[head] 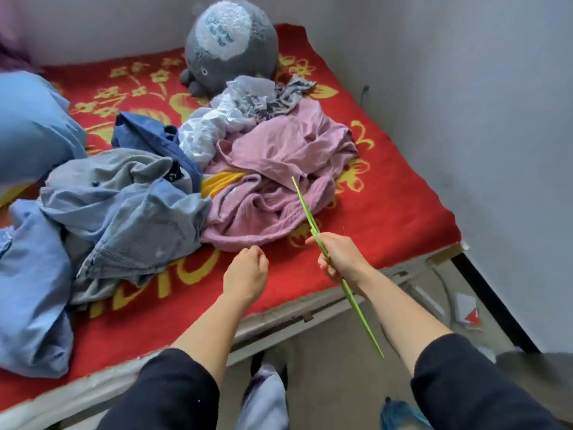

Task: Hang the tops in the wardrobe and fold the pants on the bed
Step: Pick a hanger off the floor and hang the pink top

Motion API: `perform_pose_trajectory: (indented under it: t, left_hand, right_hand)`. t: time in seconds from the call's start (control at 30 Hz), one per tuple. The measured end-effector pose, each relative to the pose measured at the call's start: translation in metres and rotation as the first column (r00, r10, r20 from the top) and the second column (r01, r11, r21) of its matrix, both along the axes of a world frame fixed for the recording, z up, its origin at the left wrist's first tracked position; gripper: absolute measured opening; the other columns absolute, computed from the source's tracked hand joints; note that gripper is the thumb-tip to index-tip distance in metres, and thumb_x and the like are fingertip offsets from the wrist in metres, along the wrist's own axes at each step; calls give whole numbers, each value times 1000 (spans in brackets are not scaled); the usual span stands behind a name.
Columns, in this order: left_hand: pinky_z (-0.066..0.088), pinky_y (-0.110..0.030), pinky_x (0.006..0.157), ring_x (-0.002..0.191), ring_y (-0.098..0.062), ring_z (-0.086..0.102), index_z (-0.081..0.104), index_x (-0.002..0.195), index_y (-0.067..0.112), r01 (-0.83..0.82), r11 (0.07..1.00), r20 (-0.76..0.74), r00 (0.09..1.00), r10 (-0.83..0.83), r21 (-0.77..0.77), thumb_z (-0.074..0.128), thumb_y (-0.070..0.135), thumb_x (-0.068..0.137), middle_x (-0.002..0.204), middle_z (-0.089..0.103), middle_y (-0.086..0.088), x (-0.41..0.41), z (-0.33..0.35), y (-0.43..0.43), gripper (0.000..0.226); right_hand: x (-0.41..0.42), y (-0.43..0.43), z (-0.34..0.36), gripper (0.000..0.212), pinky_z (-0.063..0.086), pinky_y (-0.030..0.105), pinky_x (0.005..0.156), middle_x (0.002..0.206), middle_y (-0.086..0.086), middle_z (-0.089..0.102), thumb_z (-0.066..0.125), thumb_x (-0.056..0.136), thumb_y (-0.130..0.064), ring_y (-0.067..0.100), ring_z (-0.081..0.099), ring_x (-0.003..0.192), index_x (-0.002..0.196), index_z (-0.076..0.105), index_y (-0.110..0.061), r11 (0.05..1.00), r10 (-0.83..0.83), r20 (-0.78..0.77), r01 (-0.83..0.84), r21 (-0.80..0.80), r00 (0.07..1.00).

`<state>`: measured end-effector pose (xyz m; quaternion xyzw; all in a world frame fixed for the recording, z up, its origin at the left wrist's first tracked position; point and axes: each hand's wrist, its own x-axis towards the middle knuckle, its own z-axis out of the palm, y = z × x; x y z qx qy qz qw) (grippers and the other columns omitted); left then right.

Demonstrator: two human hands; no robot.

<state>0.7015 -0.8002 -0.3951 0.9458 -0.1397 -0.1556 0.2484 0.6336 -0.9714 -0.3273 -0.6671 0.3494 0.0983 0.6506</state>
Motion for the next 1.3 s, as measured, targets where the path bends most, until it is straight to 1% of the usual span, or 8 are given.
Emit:
perform_pose_trajectory:
  t: [0.1, 0.27, 0.43, 0.63, 0.8, 0.97, 1.13, 1.3]
  left_hand:
    - [41, -39, 77, 97, -35, 57, 53, 90, 9, 10, 999, -40, 999, -8, 49, 39, 23, 96, 102, 61, -15, 58, -10, -15, 21]
    - [43, -41, 82, 101, -36, 57, 56, 96, 6, 31, 993, -86, 996, -21, 117, 37, 22, 96, 108, 60, -18, 131, -24, -35, 25]
    - [43, -41, 87, 105, -37, 56, 57, 104, 4, -25, 994, -167, 985, 42, 103, 41, 21, 95, 112, 60, -20, 192, -41, -61, 25]
    - [36, -44, 97, 117, -38, 44, 50, 125, 4, -81, 987, -73, 993, 91, 140, 49, 17, 90, 127, 48, -23, 253, -57, -103, 37]
    - [34, -43, 101, 138, -32, 24, 29, 143, 11, 92, 885, 78, 987, -143, 456, 58, 22, 83, 155, 21, -11, 312, -73, -133, 67]
    - [21, -45, 108, 146, -29, 4, 32, 144, 21, 128, 682, 42, 973, -227, 720, 43, 17, 94, 160, 5, -7, 350, -100, -126, 52]
    - [13, -43, 112, 128, -20, 44, 61, 103, 19, 169, 805, 112, 953, -280, 569, 66, 29, 82, 119, 60, -1, 358, -82, -119, 24]
    - [43, -39, 90, 90, -29, 62, 64, 91, 11, 287, 885, 140, 923, -357, 367, 71, 36, 80, 89, 65, -6, 348, -15, -131, 28]
  right_hand:
    - [63, -20, -7, 28, 24, 17, 33, 56, 9, 43, 37, 95, -5, 3, 33, 26, 100, 62, 7, 993, -88, 10, 88, -81, 996]
    - [140, -59, -17, 45, 26, 14, 32, 62, 11, 49, 28, 89, 7, 3, 37, 29, 118, 52, -18, 960, -265, 108, 273, -64, 958]
    - [197, -107, -32, 53, 28, 16, 34, 70, 12, 53, 29, 84, 15, 4, 40, 36, 126, 47, -11, 953, -298, 70, 301, -36, 952]
    - [245, -154, -51, 54, 38, 9, 54, 63, -11, 55, 62, 77, 5, -2, 50, 54, 128, 53, -11, 927, -196, 81, 212, -308, 977]
    - [275, -194, -76, 42, 37, 17, 78, 101, -10, 62, 45, 92, -10, 9, 56, 91, 130, 55, -25, 881, -7, 155, 80, -467, 988]
    - [281, -226, -105, 33, 32, 19, 66, 76, -10, 58, 47, 85, -14, 1, 49, 65, 109, 70, -17, 813, 241, 74, -160, -561, 968]
    - [286, -223, -117, 34, 37, 23, 75, 90, 4, 56, 69, 80, -9, 22, 58, 85, 113, 68, -9, 765, 388, -82, -370, -527, 918]
    - [307, -178, -102, 87, 45, 33, 88, 106, -2, 42, 79, 66, -53, 23, 56, 107, 141, 40, -30, 688, 521, -158, -523, -503, 839]
